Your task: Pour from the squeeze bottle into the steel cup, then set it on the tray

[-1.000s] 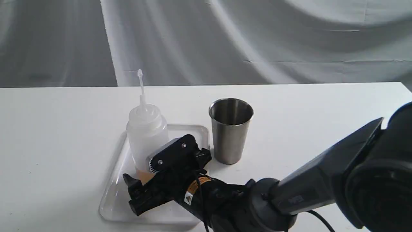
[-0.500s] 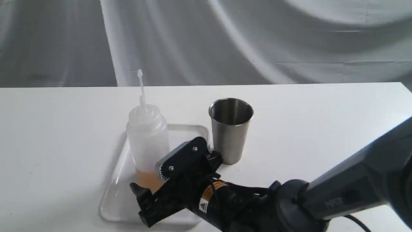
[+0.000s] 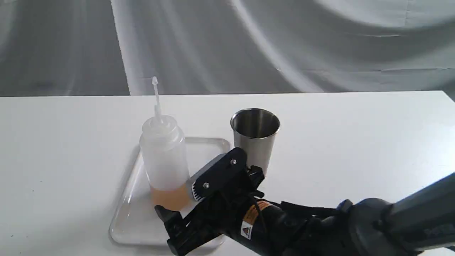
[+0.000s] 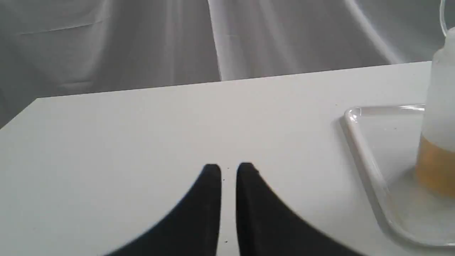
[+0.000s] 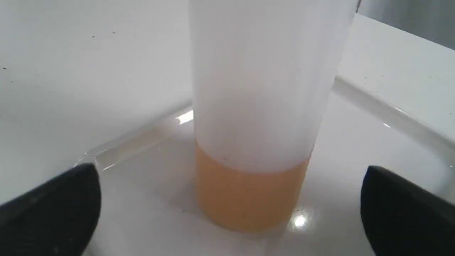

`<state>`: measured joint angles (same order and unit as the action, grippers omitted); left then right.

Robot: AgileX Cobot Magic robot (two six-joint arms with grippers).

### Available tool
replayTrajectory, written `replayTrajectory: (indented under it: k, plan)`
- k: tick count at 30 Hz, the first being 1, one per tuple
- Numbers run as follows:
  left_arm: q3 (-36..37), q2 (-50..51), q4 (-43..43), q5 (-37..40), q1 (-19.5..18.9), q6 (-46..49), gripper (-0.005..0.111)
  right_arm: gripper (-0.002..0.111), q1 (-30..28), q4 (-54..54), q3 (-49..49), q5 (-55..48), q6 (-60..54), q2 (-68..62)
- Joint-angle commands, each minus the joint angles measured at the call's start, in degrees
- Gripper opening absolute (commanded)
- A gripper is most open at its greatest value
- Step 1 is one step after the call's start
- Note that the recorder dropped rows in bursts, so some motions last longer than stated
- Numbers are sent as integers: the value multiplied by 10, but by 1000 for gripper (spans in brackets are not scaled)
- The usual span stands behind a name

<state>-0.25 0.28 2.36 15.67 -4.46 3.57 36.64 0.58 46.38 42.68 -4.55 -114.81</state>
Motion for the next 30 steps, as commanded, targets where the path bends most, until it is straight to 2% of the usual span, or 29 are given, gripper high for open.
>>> replayTrajectory:
  k: [1, 9, 15, 19, 23, 30]
  plan:
    - [3, -3, 0, -4, -2, -1, 8, 98, -1, -6, -26, -5, -7, 44]
    - [3, -3, 0, -4, -2, -1, 8, 98, -1, -6, -93, -32, -14, 166]
    - [3, -3, 0, -4, -2, -1, 8, 98, -1, 3, -136, -103, -14, 283]
    - [3, -3, 0, -4, -2, -1, 8, 92, -1, 13, -157, -160, -14, 369]
    - [3, -3, 0, -4, -2, -1, 8, 69, -1, 18, -164, -224, -15, 456]
    - [3, -3, 0, -4, -2, -1, 8, 9, -1, -1, -164, -353, -21, 599]
